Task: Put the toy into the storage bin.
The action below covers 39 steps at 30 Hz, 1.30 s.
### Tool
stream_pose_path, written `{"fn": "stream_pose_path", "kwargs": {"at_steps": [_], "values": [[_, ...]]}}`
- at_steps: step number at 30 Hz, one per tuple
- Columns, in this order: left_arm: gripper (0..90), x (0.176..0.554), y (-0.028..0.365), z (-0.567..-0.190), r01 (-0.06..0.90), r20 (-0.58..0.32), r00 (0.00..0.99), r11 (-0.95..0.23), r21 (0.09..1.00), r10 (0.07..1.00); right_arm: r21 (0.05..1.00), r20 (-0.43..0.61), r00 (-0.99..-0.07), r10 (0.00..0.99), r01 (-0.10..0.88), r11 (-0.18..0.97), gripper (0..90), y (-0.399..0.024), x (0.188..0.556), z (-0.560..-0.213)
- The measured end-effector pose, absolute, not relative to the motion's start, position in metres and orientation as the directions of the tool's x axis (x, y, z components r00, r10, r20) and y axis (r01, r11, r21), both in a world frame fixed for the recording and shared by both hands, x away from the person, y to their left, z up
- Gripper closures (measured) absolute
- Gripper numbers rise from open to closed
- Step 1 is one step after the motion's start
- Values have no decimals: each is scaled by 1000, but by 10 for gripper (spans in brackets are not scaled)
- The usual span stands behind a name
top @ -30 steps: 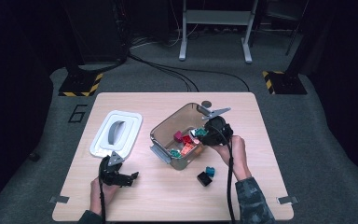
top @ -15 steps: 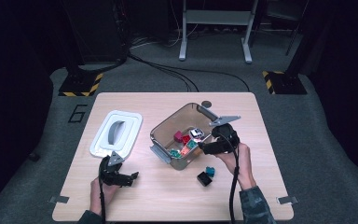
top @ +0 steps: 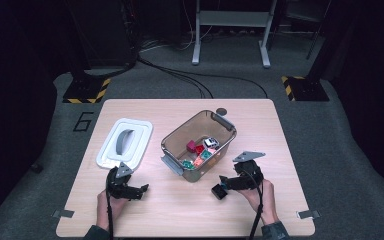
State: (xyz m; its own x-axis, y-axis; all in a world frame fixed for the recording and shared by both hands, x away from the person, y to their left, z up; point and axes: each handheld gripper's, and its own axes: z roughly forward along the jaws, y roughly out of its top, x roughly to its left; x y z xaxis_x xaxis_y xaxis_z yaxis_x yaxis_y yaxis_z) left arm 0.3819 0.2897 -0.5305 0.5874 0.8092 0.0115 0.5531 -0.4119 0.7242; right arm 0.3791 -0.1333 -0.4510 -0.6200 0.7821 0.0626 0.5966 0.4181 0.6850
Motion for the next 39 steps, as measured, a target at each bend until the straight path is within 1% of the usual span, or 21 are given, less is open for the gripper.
{"fn": "stream_pose_path", "kwargs": {"at_steps": [1, 2, 3, 5, 6, 8, 12, 15, 19, 21, 25, 31, 39], "values": [[33, 382, 290, -530, 553, 11, 587, -412, 724, 809, 685, 63, -620, 782, 597, 418, 287, -133, 379, -451], [33, 382, 290, -530, 553, 12, 588, -413, 724, 809, 680, 75, -637, 767, 595, 428, 341, -135, 378, -463], [33, 382, 290, -530, 553, 12, 588, -412, 724, 809, 669, 76, -636, 768, 604, 433, 363, -135, 378, -466], [33, 382, 290, -530, 553, 12, 588, -412, 724, 809, 664, 88, -649, 756, 604, 441, 377, -135, 378, -470], [33, 382, 290, -530, 553, 12, 588, -413, 724, 809, 658, 87, -655, 751, 604, 450, 450, -134, 377, -476], [33, 382, 290, -530, 553, 12, 587, -412, 724, 809, 649, 86, -668, 739, 600, 467, 490, -134, 377, -481], [33, 382, 290, -530, 553, 11, 587, -412, 724, 809, 627, 72, -654, 753, 617, 475, 593, -133, 378, -488], [33, 382, 290, -530, 553, 12, 587, -412, 724, 809, 619, 56, -652, 756, 617, 486, 606, -133, 379, -491], [33, 382, 290, -530, 553, 12, 588, -413, 724, 809, 608, 25, -655, 755, 610, 508, 549, -130, 381, -492], [33, 382, 290, -530, 553, 12, 588, -413, 724, 809, 610, 13, -652, 758, 606, 511, 536, -128, 382, -491], [33, 382, 290, -530, 553, 12, 588, -413, 724, 809, 603, -11, -663, 748, 592, 534, 549, -123, 383, -492], [33, 382, 290, -530, 553, 12, 588, -412, 724, 809, 585, -71, -668, 741, 573, 573, 615, -116, 387, -496], [33, 382, 290, -530, 553, 12, 588, -413, 724, 809, 581, -88, -660, 746, 575, 577, 626, -116, 387, -496]]}}
